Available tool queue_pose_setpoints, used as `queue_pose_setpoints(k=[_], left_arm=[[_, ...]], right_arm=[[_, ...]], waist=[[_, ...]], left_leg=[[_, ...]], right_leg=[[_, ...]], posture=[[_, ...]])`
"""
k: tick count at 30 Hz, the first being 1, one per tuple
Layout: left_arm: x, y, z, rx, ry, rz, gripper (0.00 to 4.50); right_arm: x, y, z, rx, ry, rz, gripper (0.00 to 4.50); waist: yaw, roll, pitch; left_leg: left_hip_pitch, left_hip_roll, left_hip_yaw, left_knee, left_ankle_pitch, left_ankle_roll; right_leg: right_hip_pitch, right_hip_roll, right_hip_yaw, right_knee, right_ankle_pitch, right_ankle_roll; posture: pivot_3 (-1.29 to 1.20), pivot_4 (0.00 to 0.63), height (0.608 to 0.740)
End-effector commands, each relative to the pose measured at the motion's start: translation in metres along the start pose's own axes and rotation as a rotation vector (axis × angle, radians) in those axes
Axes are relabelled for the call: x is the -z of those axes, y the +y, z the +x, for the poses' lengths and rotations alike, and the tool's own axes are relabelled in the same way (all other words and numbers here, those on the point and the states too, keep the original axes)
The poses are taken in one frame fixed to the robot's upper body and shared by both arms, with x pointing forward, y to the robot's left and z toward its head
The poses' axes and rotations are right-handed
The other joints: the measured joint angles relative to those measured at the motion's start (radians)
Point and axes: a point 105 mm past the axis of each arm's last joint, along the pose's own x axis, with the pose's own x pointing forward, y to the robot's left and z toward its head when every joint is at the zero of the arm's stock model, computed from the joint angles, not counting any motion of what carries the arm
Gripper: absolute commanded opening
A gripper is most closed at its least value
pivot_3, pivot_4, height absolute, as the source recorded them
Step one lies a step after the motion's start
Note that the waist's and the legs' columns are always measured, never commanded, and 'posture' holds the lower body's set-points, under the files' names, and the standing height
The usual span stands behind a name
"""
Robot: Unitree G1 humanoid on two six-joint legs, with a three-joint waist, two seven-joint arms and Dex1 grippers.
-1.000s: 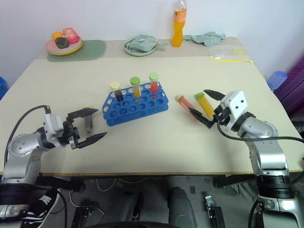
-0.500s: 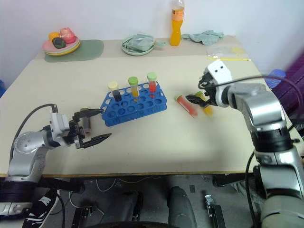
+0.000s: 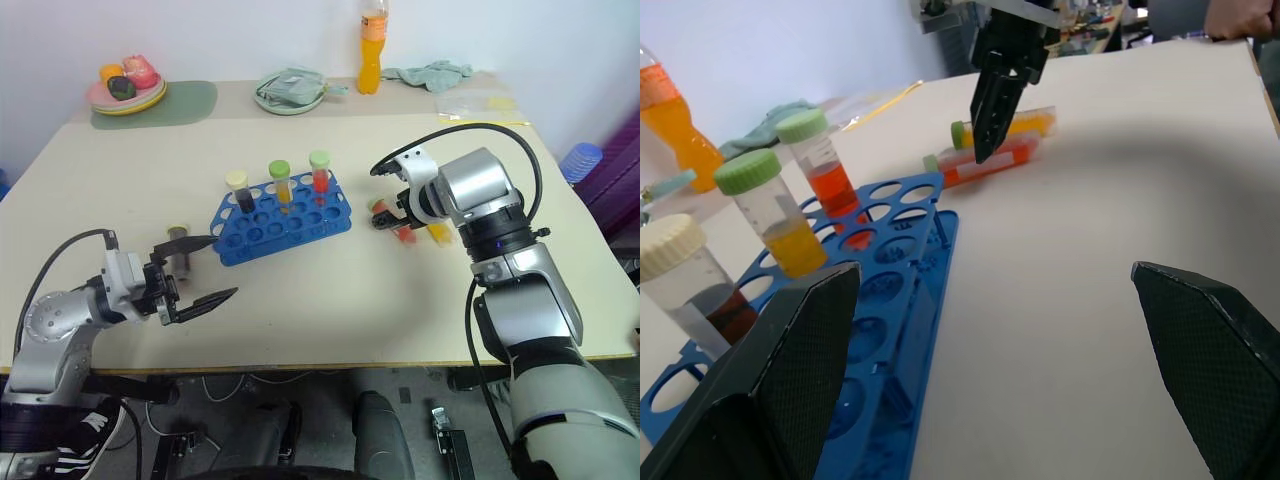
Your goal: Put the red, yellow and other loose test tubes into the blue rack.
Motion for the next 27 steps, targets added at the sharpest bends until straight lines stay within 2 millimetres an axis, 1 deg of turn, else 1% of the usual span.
queue_pose_setpoints(k=[1, 2, 6, 8, 12, 13, 14, 15, 16, 18, 19, 20, 21, 23, 25, 27], left_arm=[[-0.009, 0.001, -0.003, -0.023, -0.005, 0.040, 4.47], [-0.009, 0.000, -0.004, -0.028, -0.003, 0.040, 4.47], [-0.008, -0.004, -0.004, -0.033, 0.002, 0.041, 4.47], [-0.009, -0.006, -0.003, -0.036, 0.002, 0.042, 4.47], [-0.010, -0.007, -0.003, -0.046, 0.000, 0.042, 4.47], [-0.010, -0.007, -0.003, -0.047, 0.001, 0.042, 4.50], [-0.010, -0.007, -0.003, -0.048, 0.002, 0.043, 4.50], [-0.010, -0.007, -0.003, -0.048, 0.003, 0.043, 4.50], [-0.010, -0.007, -0.003, -0.050, 0.003, 0.043, 4.50], [-0.010, -0.007, -0.003, -0.053, 0.005, 0.044, 4.50], [-0.010, -0.007, -0.004, -0.053, 0.006, 0.045, 4.50], [-0.010, -0.006, -0.004, -0.053, 0.007, 0.046, 4.50], [-0.010, -0.006, -0.004, -0.053, 0.009, 0.047, 4.50], [-0.011, -0.004, -0.005, -0.059, 0.009, 0.048, 4.50], [-0.011, -0.003, -0.006, -0.062, 0.013, 0.052, 4.50], [-0.012, -0.003, -0.007, -0.066, 0.014, 0.051, 4.50]], right_arm=[[-0.014, 0.000, -0.005, 0.023, -0.030, -0.045, 4.50], [-0.012, 0.002, -0.004, 0.015, -0.015, -0.054, 4.50], [0.007, 0.004, 0.005, -0.005, 0.069, -0.114, 4.50], [0.012, 0.003, 0.006, -0.008, 0.095, -0.108, 4.50], [0.016, -0.003, 0.008, 0.006, 0.112, -0.108, 4.50], [0.017, -0.004, 0.009, 0.009, 0.113, -0.110, 3.95], [0.017, -0.004, 0.009, 0.012, 0.113, -0.109, 3.68], [0.017, -0.004, 0.010, 0.012, 0.114, -0.110, 3.31], [0.016, -0.004, 0.011, 0.014, 0.111, -0.116, 2.77], [0.016, -0.004, 0.012, 0.016, 0.105, -0.124, 1.82], [0.016, -0.004, 0.012, 0.016, 0.104, -0.126, 1.23], [0.015, -0.004, 0.012, 0.015, 0.095, -0.136, 0.85], [0.012, -0.004, 0.011, 0.014, 0.081, -0.146, 0.82], [-0.002, -0.002, 0.007, 0.003, -0.006, -0.127, 0.82], [-0.025, 0.000, -0.001, -0.014, -0.149, -0.097, 0.82], [-0.053, 0.002, -0.014, -0.017, -0.376, -0.106, 0.82]], waist=[[-0.001, 0.000, 0.000], [-0.001, 0.000, 0.000], [-0.001, 0.000, 0.000], [0.000, 0.000, 0.000], [0.002, 0.000, 0.000], [0.002, 0.000, 0.000], [0.002, 0.000, 0.000], [0.002, 0.000, 0.000], [0.002, 0.000, 0.000], [0.002, 0.000, 0.000], [0.001, 0.000, 0.000], [0.001, 0.000, 0.000], [0.000, 0.000, 0.000], [0.000, 0.000, 0.000], [-0.002, 0.000, 0.000], [0.000, 0.000, 0.000]], left_leg=[[0.000, 0.000, 0.000, 0.000, 0.000, 0.001], [0.000, 0.000, 0.000, 0.000, 0.000, 0.001], [0.000, 0.000, 0.001, 0.000, 0.000, 0.001], [0.000, 0.000, 0.001, 0.000, -0.001, 0.001], [0.000, 0.000, 0.001, 0.000, -0.001, 0.001], [0.000, 0.000, 0.002, 0.000, -0.001, 0.001], [0.000, 0.000, 0.002, 0.000, -0.001, 0.001], [0.000, 0.000, 0.002, 0.000, -0.001, 0.001], [0.000, 0.000, 0.002, 0.000, -0.001, 0.001], [0.000, 0.000, 0.002, 0.000, -0.001, 0.001], [0.000, 0.000, 0.002, 0.000, -0.001, 0.001], [0.000, 0.000, 0.002, 0.000, -0.001, 0.001], [0.000, 0.000, 0.002, 0.000, -0.001, 0.001], [0.000, 0.000, 0.002, 0.000, -0.001, 0.001], [0.000, 0.000, 0.002, 0.000, -0.001, 0.001], [0.000, 0.001, 0.003, 0.000, 0.000, 0.001]], right_leg=[[0.000, 0.000, 0.000, 0.000, 0.000, 0.000], [0.000, 0.000, 0.000, 0.000, 0.000, 0.000], [0.000, 0.001, 0.001, 0.000, 0.000, 0.000], [0.000, 0.001, 0.001, 0.000, 0.000, 0.000], [0.000, 0.001, 0.001, 0.000, 0.000, 0.000], [0.000, 0.001, 0.001, 0.000, 0.000, 0.000], [0.000, 0.001, 0.001, 0.000, 0.000, 0.000], [0.000, 0.001, 0.001, 0.000, 0.000, 0.000], [0.000, 0.001, 0.001, 0.000, 0.000, 0.000], [0.000, 0.001, 0.001, 0.000, 0.000, 0.000], [0.000, 0.001, 0.001, 0.000, 0.000, 0.000], [0.000, 0.001, 0.001, 0.000, 0.000, 0.000], [0.000, 0.001, 0.001, 0.000, 0.000, 0.000], [0.000, 0.001, 0.001, 0.000, 0.000, 0.000], [-0.001, 0.001, 0.001, 0.000, 0.000, 0.000], [-0.001, 0.002, 0.002, 0.000, 0.000, 0.000]], posture=[[0.00, 0.150, 0.740], [0.00, 0.150, 0.740], [0.00, 0.150, 0.740], [0.00, 0.150, 0.740], [0.00, 0.150, 0.740], [0.00, 0.150, 0.740], [0.00, 0.150, 0.740], [0.00, 0.150, 0.740], [0.00, 0.150, 0.740], [0.00, 0.150, 0.740], [0.00, 0.150, 0.740], [0.00, 0.150, 0.740], [0.00, 0.150, 0.740], [0.00, 0.150, 0.740], [0.00, 0.150, 0.740], [0.00, 0.150, 0.740]])
